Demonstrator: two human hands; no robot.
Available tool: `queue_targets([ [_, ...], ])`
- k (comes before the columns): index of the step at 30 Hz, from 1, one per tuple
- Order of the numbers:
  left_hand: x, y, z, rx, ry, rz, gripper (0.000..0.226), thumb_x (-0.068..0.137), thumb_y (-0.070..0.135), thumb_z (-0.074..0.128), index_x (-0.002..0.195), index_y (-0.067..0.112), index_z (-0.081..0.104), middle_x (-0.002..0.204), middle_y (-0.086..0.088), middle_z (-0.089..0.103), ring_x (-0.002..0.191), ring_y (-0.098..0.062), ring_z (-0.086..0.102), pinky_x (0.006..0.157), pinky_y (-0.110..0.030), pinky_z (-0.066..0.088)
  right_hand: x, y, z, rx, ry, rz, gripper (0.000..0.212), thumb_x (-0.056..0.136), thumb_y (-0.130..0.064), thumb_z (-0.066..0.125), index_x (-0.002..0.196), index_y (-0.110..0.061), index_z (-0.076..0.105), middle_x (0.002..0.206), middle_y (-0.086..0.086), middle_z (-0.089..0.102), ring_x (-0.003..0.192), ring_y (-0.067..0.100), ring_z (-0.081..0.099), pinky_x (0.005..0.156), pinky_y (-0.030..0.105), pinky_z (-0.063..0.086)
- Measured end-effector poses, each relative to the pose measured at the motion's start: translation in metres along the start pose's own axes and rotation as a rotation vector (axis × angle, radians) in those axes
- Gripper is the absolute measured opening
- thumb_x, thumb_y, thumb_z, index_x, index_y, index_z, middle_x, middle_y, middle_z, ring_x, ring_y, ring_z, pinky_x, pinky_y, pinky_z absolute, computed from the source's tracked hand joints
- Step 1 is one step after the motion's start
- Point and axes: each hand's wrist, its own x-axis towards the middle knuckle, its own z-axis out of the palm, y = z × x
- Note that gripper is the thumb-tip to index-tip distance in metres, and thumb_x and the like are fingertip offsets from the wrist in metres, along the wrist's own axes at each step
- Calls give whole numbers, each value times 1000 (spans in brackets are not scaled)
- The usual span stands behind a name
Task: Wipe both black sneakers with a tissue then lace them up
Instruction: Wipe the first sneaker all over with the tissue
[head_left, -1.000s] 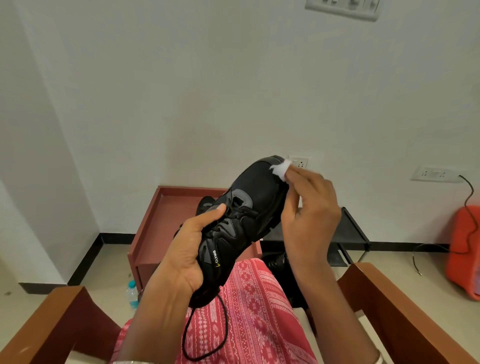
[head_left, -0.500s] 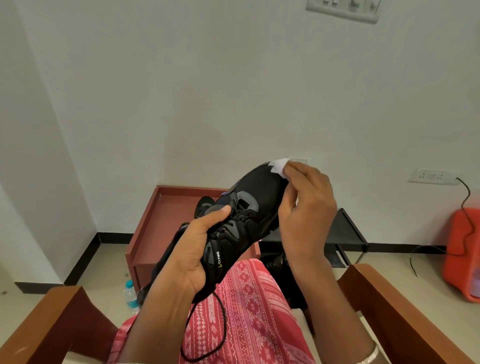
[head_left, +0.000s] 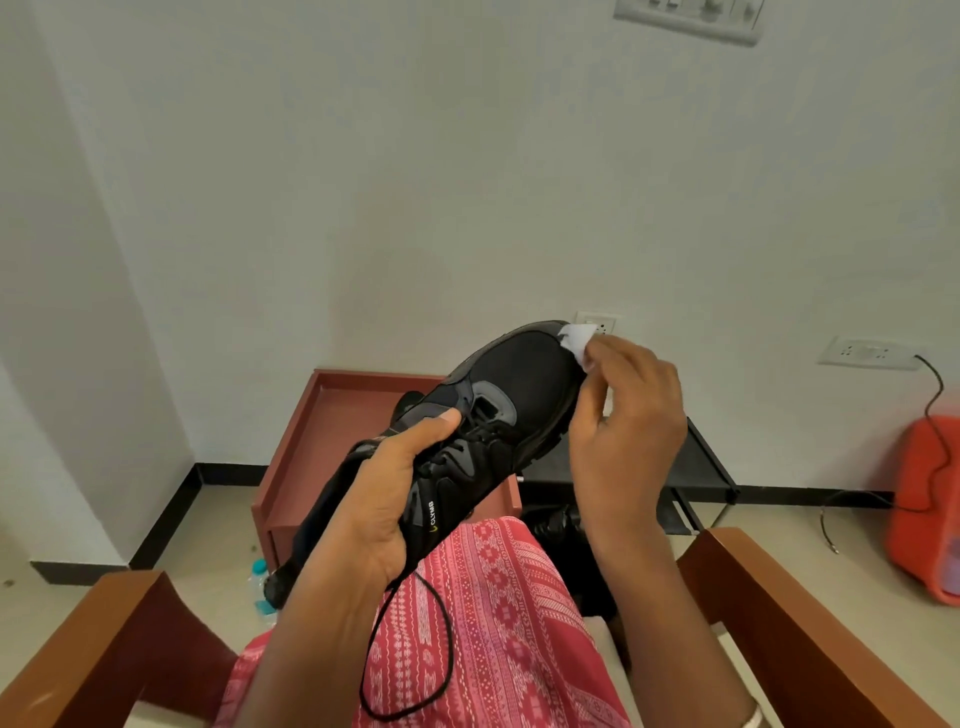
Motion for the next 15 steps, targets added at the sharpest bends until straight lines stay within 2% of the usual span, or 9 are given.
queue_targets([
  [2,0,0,0,4,0,5,18,86,23,71,84,9,82,100,-19,76,76,-29,72,85,-41,51,6,1,1,4,-26,-1,26,94,-11,52,111,-7,72,109,7,71,99,22,61,87,10,36],
  [4,0,2,0,-15,4,8,18,88,21,69,86,7,81,95,-18,76,72,-28,73,79,-38,56,1,2,-1,20,-38,6,23,93,-4,59,112,-7,71,111,7,70,101,21,61,88,6,36],
  [6,-1,4,-2,-60,2,1,19,88,20,68,94,4,78,94,-17,76,70,-27,74,72,-35,60,-13,1,-3,49,-39,5,25,93,-5,61,116,-7,70,113,7,69,104,18,61,92,5,38],
  [10,0,3,-1,-97,15,-23,25,88,19,68,107,3,74,97,-17,76,73,-28,75,68,-34,63,-41,-1,-4,118,-43,13,27,92,-8,61,117,-4,69,113,10,67,106,17,62,92,22,52],
  [12,1,2,0,-86,9,-47,22,89,18,67,101,1,76,92,-18,76,68,-27,74,62,-32,62,-38,2,-3,112,-26,33,26,92,-8,61,116,-3,70,111,11,67,103,17,63,90,23,53],
  [15,2,-1,0,-27,21,-40,19,88,18,69,86,4,81,93,-18,77,69,-27,75,62,-30,62,-19,2,-1,61,-25,45,26,92,-4,62,116,-4,70,113,9,69,103,17,61,93,9,43],
])
